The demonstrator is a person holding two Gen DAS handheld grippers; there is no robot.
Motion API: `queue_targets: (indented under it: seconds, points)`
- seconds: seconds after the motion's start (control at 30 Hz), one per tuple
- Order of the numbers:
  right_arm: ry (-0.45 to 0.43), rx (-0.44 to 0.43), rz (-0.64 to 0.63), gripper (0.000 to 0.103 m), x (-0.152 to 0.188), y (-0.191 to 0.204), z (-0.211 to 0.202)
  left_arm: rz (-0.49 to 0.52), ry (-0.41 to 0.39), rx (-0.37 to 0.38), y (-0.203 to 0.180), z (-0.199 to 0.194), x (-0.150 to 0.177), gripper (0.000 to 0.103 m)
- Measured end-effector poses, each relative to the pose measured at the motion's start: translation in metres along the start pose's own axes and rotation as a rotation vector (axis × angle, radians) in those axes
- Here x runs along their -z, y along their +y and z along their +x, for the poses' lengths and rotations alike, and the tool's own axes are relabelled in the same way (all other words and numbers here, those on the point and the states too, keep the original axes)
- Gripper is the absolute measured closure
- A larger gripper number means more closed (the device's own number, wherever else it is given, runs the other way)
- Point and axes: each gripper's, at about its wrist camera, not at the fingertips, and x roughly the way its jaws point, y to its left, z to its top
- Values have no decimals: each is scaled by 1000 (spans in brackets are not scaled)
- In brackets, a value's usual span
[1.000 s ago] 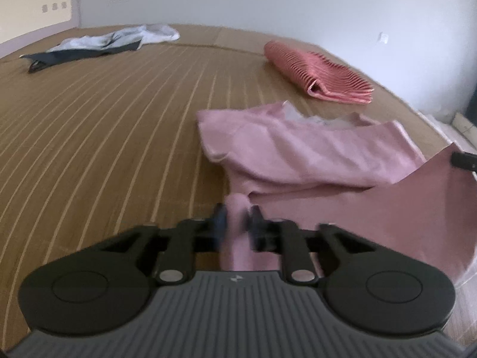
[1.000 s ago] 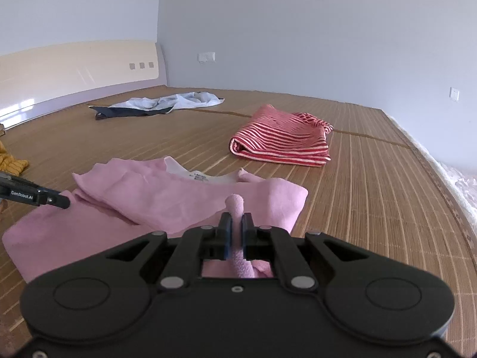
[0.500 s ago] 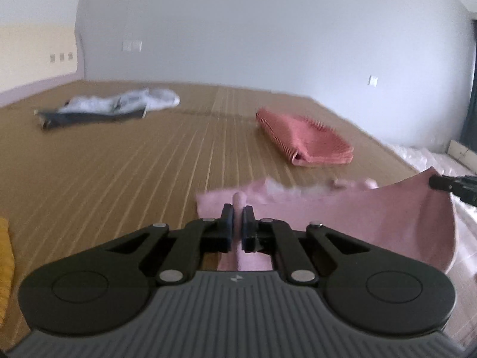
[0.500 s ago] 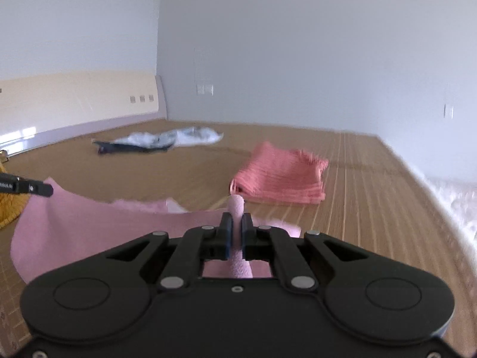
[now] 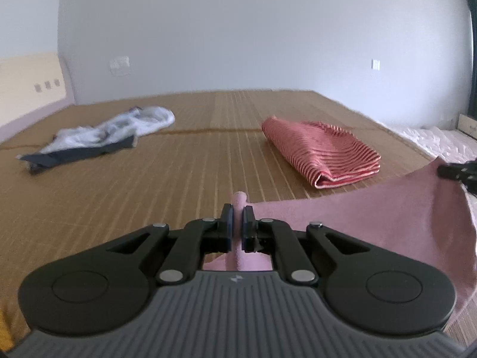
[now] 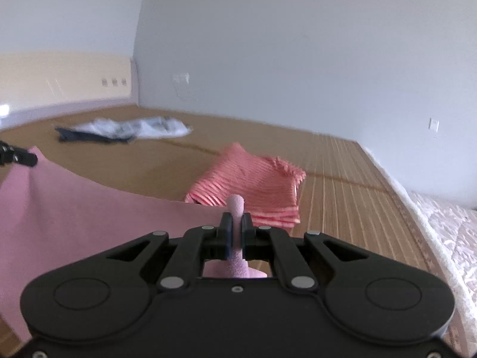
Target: Fold clothes
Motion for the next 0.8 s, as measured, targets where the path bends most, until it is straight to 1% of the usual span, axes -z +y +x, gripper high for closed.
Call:
queue_targets:
  seconds: [0.07, 0.17, 0.23, 0.27, 0.33, 0.37, 0.4, 0.43, 0.47, 0.53, 0.57, 0.6, 0.67, 0.73, 0.77, 0.8]
  points:
    - [44, 34, -9, 96, 6, 1, 26, 7, 12, -2, 2, 16, 1, 96]
    - [127, 57, -2, 96, 21, 3, 59, 18, 31, -4, 4, 40, 1, 95]
    - [174, 82, -1, 96, 31, 4, 72, 26, 43, -6, 6, 56, 2, 94]
    - [192, 88, -14, 95, 37, 6, 76, 29, 49, -7, 6, 64, 2, 90]
    - [194, 90, -31, 91, 43, 6, 78, 37, 62, -9, 8, 80, 3, 84]
    - [184, 96, -18, 85, 43, 2, 72, 35, 57, -14, 11, 80, 4, 72]
    - [175, 102, -2, 74, 43, -2, 65, 29, 31, -32, 15, 69, 6, 49]
    - [168, 108, 24, 69, 41, -9, 56, 23, -9, -66, 18, 56, 9, 39]
    - [158, 111, 44, 65, 39, -16, 43, 16, -40, -86, 19, 41, 12, 31]
    - [133, 111, 66, 65, 35, -22, 20, 2, -73, -87, 21, 11, 16, 30]
    - [120, 111, 73, 65, 34, -22, 9, -12, -83, -75, 20, -3, 18, 30]
    - [106, 91, 69, 66, 35, -19, 0, -32, -85, -48, 17, -15, 21, 30]
    - [82, 43, 58, 68, 37, -12, -16, -46, -84, 48, 3, -34, 28, 30]
    - [87, -69, 26, 68, 41, 5, -21, -46, -76, 151, -14, -47, 38, 30]
    - [90, -124, 10, 69, 43, 13, -23, -23, -60, 173, -25, -49, 44, 30]
    - [96, -172, -5, 69, 45, 21, -24, 12, -42, 173, -35, -48, 50, 30]
